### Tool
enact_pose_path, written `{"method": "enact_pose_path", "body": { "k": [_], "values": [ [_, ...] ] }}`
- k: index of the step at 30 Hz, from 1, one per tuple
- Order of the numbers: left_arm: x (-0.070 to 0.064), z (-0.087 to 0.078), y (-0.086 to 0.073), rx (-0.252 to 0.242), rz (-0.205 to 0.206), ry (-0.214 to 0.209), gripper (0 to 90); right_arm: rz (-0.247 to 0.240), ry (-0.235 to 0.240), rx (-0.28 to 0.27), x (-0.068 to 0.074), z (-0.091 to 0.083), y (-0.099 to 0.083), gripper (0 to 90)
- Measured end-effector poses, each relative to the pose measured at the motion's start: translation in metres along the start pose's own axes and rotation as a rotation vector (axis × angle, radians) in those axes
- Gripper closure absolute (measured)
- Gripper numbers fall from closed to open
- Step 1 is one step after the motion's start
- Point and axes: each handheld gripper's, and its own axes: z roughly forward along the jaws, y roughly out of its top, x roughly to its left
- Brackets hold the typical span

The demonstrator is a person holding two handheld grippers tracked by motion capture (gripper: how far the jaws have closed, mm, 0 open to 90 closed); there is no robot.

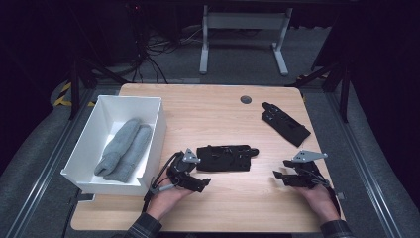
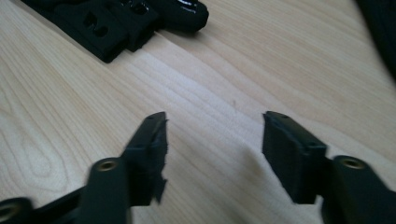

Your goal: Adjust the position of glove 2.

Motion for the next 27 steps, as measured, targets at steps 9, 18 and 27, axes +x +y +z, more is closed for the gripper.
{"method": "enact_pose_path", "body": {
  "k": [9, 18, 27],
  "values": [
    [-0.002, 0.011, -0.019, 0.062, 0.057, 0.090, 4.8, 0.011, -0.050, -0.014, -0.027, -0.001, 0.022, 89.9],
    [0.003, 0.010, -0.032, -0.011, 0.064, 0.052, 0.0, 0.064, -0.112, -0.028, -0.074, 0.009, 0.040, 90.0],
    [0.004, 0.010, -0.035, -0.036, 0.071, 0.045, 0.2, 0.088, -0.179, -0.013, -0.101, 0.013, 0.041, 90.0]
  ]
}}
